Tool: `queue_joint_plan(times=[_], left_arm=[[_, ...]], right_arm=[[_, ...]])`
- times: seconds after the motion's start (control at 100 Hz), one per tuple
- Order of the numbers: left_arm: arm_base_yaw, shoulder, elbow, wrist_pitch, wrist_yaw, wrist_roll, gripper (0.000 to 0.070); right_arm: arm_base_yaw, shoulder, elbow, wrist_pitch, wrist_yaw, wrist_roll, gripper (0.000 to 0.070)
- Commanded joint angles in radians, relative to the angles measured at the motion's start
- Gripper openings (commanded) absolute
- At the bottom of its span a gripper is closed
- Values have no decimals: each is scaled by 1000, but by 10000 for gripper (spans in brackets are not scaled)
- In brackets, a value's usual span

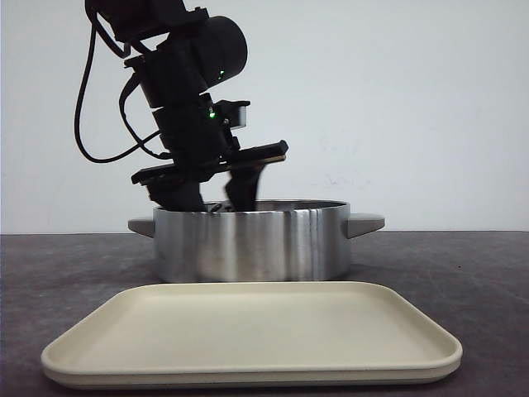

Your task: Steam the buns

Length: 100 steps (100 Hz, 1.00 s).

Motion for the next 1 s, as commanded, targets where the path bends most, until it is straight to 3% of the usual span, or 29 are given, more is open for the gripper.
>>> queue_joint_plan(times=[0.0,0.07,0.27,0.31,0.35,0.36,0.42,0.45,0.74,0.99], left_arm=[[-2,25,16,-14,-3,8,611],[-2,25,29,-30,-4,8,637],[-2,20,142,-134,-9,16,615],[-2,12,173,-166,-23,14,524],[-2,-11,188,-171,-35,13,360],[-2,-24,190,-166,-35,14,289],[-2,-74,190,-134,-33,13,72],[-3,-107,190,-120,-33,9,0],[-3,-414,179,-143,-46,51,0],[-2,-700,-1,-175,-90,46,0]], right_arm=[[8,13,14,7,2,-6,13],[8,13,14,7,2,-6,13],[8,13,14,7,3,-10,13],[8,14,14,6,6,-17,13],[8,15,14,7,19,-24,13],[8,15,14,7,23,-27,13],[6,20,14,7,50,-51,13],[5,20,11,8,64,-64,13],[5,7,-148,82,103,-97,13],[6,-47,-462,367,79,-96,13]])
